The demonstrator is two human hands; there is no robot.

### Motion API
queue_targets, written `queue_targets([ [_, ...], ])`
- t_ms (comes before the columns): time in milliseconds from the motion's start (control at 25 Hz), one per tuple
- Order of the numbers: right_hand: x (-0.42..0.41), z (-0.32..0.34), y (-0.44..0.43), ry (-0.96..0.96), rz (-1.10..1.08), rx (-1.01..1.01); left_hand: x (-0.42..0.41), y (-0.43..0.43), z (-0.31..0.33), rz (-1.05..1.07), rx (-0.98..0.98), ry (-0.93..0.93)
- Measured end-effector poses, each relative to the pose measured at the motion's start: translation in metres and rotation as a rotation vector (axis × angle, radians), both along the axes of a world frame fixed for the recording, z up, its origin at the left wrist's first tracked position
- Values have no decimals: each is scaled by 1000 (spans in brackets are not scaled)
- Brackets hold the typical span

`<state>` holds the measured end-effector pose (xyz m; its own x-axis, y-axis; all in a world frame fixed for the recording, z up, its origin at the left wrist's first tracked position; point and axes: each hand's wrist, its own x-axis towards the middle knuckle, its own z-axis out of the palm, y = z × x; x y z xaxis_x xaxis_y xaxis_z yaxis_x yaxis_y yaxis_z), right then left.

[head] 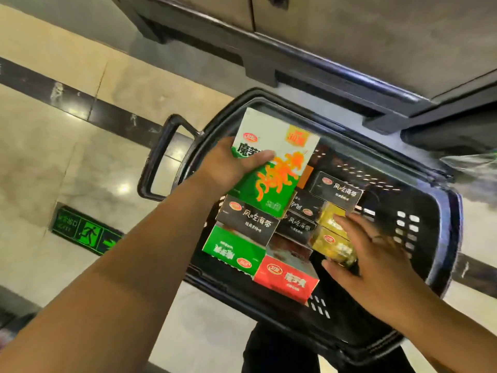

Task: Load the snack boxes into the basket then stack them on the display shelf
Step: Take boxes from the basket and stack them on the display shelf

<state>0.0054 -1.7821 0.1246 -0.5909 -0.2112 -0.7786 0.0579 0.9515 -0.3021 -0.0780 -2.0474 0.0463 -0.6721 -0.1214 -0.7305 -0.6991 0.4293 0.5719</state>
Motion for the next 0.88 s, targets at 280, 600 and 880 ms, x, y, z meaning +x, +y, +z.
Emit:
queue_targets([
  [280, -18, -27, -16, 33, -40, -59, 22, -4, 23, 134, 69, 43],
  [600, -24, -62, -59, 26, -118, -220, 142, -27, 81, 564, -80, 30],
  [880, -21, -126, -89, 1, -506, -287, 211, -8, 64, 668, -22, -111],
])
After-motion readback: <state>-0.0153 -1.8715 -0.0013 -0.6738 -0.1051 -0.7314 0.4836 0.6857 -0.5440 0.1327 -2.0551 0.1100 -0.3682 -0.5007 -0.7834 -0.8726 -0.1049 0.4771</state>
